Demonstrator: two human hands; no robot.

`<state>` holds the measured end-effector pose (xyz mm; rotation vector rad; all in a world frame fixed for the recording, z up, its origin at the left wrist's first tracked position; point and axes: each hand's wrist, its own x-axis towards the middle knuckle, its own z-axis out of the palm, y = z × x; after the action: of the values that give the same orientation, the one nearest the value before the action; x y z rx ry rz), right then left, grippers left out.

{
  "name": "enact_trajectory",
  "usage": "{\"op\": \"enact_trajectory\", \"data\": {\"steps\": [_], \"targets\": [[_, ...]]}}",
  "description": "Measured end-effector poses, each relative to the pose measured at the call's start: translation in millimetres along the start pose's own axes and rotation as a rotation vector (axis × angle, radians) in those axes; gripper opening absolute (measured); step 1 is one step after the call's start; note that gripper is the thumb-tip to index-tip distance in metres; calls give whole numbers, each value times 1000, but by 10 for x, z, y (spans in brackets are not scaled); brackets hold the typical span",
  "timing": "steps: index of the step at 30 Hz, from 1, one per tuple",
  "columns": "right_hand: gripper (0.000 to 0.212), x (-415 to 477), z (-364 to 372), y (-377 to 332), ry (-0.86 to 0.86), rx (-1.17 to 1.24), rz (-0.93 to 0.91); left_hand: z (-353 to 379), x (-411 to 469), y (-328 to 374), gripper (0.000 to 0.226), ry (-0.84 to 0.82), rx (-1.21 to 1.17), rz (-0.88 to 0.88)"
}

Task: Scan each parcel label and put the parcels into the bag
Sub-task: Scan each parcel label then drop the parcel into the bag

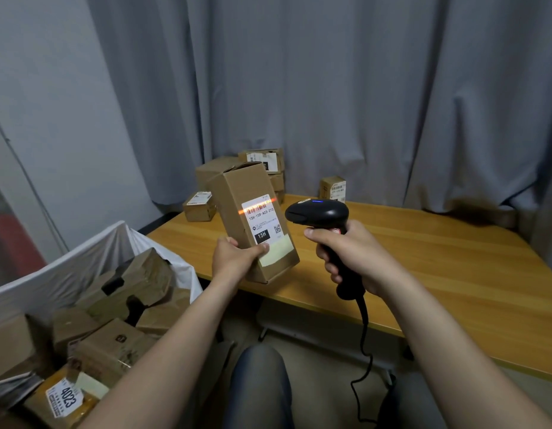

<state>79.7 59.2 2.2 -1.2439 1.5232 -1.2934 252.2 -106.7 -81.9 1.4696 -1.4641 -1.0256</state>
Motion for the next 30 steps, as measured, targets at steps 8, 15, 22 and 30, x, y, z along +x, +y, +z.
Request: {"op": "enact_trajectory", "data": {"steps": [8,15,22,30], "targets": [[20,204,38,140,201,46,-2,-175,-45,72,64,-11,29,21],[23,325,238,152,127,91,41,-682,-221,222,47,-56,54,46],[21,421,684,89,2,86,41,-1395,-468,305,38,42,129,77],[25,456,1155,23,-102,56,67,-2475,-603,235,58,272,554,6]]}}
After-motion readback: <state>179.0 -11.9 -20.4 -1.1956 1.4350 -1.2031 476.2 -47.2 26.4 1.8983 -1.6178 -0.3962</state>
